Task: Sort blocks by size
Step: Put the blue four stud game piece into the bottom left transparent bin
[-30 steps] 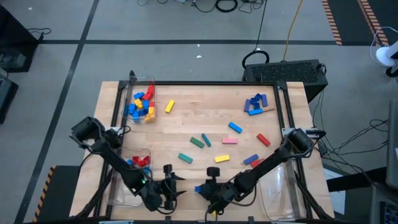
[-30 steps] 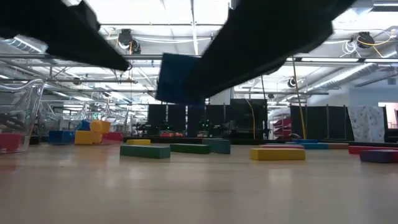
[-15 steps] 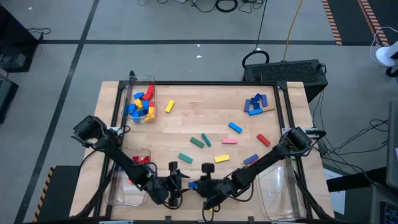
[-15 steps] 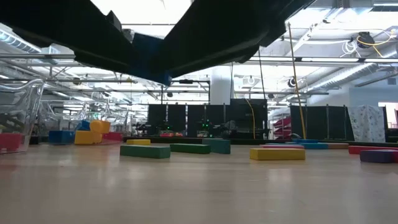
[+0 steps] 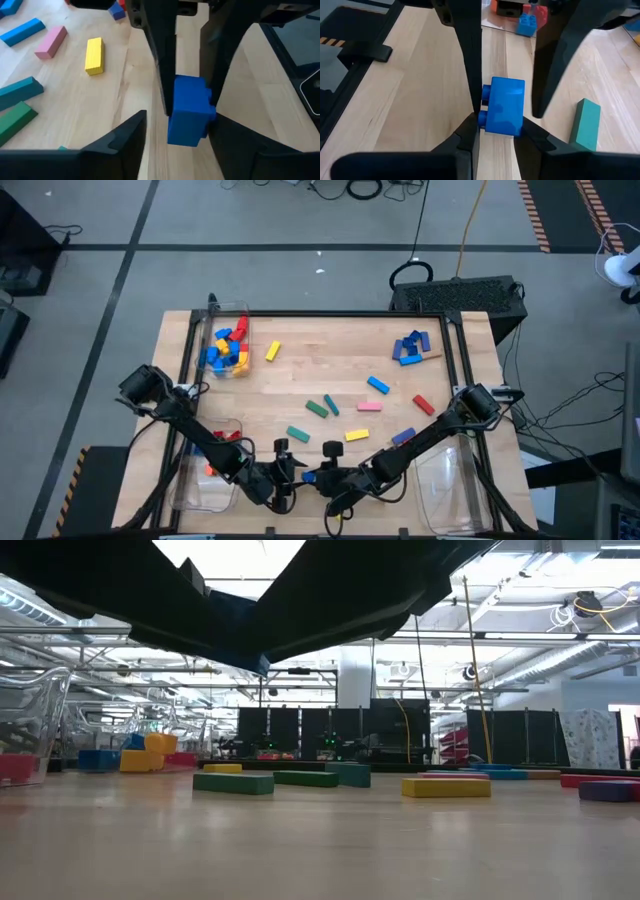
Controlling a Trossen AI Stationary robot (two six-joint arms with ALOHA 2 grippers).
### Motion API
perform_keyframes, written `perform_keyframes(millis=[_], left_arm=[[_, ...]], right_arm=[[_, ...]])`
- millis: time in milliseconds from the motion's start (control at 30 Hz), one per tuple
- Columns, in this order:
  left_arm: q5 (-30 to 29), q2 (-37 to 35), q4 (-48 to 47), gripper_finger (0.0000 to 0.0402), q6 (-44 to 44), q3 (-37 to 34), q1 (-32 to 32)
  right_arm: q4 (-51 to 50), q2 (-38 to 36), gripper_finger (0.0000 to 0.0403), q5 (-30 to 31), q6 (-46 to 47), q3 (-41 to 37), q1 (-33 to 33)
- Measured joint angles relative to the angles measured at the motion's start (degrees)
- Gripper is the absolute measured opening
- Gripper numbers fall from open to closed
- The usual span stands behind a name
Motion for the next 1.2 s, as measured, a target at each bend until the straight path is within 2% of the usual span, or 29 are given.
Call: perform_keyframes(millis=[233,333,433,633,767,867,967,1100,1200], left_arm=[[0.7,0.0,0.6,0.0102,1.5,0.0,0.0],[0.7,0.0,0.6,0.0100,1.5,0.0,0.0],[0.0,0.0,0.6,0.0100,1.1,0.0,0.0],[-1.0,-1.4,0.0,0.0100,0.4,0.0,-0.9],[-1.4,-4.5,-4.6,0.0100,0.1,0.5,-1.2],[-1.9,-7.8,-13.3,0.0100,-3.1,2.0,-1.2],[-1.9,-12.4,-27.4,0.0100,-10.0,3.8,-1.9],[-2.0,-18.1,-47.0,0.0101,-24.2,5.7,-4.1],[-1.9,-22.3,-57.3,0.0101,-33.4,6.9,-7.8]], right_arm=[[0.2,0.0,0.0076,0.2,0.2,0.0,-0.1],[0.2,0.0,0.0079,0.1,0.1,0.0,0.0],[-1.6,-0.3,0.0098,1.0,0.2,0.0,0.0],[-12.4,-3.6,0.0174,4.3,5.5,0.2,0.0],[-17.0,-6.2,0.0221,5.1,9.9,0.2,0.0],[-22.6,-7.8,0.0241,7.6,15.5,0.2,0.0],[-28.5,-8.4,0.0245,8.4,19.9,0.2,0.1],[-33.2,-8.3,0.0239,8.1,23.3,0.1,0.1],[-36.0,-8.2,0.0233,8.1,24.9,0.1,0.1]])
